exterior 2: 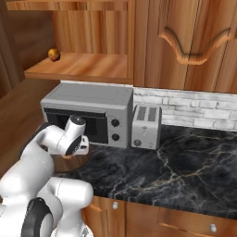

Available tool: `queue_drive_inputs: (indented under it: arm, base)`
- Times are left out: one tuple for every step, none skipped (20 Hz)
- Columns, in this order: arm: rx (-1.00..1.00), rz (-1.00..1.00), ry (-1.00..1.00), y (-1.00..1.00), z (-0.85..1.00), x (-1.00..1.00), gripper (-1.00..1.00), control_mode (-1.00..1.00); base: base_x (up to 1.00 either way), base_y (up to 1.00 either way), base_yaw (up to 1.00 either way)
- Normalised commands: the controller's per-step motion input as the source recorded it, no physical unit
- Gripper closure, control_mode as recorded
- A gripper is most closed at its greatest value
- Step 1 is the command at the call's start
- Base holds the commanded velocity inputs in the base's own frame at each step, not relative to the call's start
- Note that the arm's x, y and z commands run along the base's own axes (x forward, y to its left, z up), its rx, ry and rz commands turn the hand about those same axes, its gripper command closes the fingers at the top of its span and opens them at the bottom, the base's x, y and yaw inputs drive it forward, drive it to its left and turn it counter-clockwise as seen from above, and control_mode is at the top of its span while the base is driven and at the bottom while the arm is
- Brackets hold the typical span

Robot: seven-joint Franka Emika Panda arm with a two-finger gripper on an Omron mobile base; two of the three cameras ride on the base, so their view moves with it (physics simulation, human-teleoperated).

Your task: Pick the tangerine from the cabinet and place it in the bowl. Then pick the bowl and place it in the sink. Then turn on the sink facuet.

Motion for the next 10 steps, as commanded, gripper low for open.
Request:
queue_drive_inputs:
  arm:
    - [0.00, 0.00, 0.07, 0.06, -0.41, 0.20, 1.00, -1.00]
    - [0.00, 0.00, 0.03, 0.01, -0.34, 0.13, 1.00, -1.00]
    - [0.00, 0.00, 0.01, 0.00, -0.27, 0.09, 1.00, -1.00]
    - [0.00, 0.00, 0.01, 0.01, -0.25, 0.02, 1.00, -1.00]
    - [0.00, 0.00, 0.01, 0.00, -0.23, 0.00, 1.00, -1.00]
    - [0.00, 0.00, 0.00, 0.04, -0.25, 0.00, 1.00, -1.00]
    - [0.00, 0.00, 0.00, 0.04, -0.24, 0.00, 1.00, -1.00]
    - [0.00, 0.00, 0.00, 0.00, -0.22, 0.00, 1.00, -1.00]
    - [0.00, 0.00, 0.00, 0.01, -0.23, 0.00, -1.00, -1.00]
    - [0.00, 0.00, 0.00, 0.06, -0.22, 0.00, -1.00, -1.00]
  base:
    - [0.00, 0.00, 0.00]
    - [0.00, 0.00, 0.00]
    - [0.00, 0.00, 0.00]
    - [0.00, 0.00, 0.00]
    - [0.00, 0.00, 0.00]
    - [0.00, 0.00, 0.00]
    - [0.00, 0.00, 0.00]
    - [0.00, 0.00, 0.00]
    - [0.00, 0.00, 0.00]
    - [0.00, 0.00, 0.00]
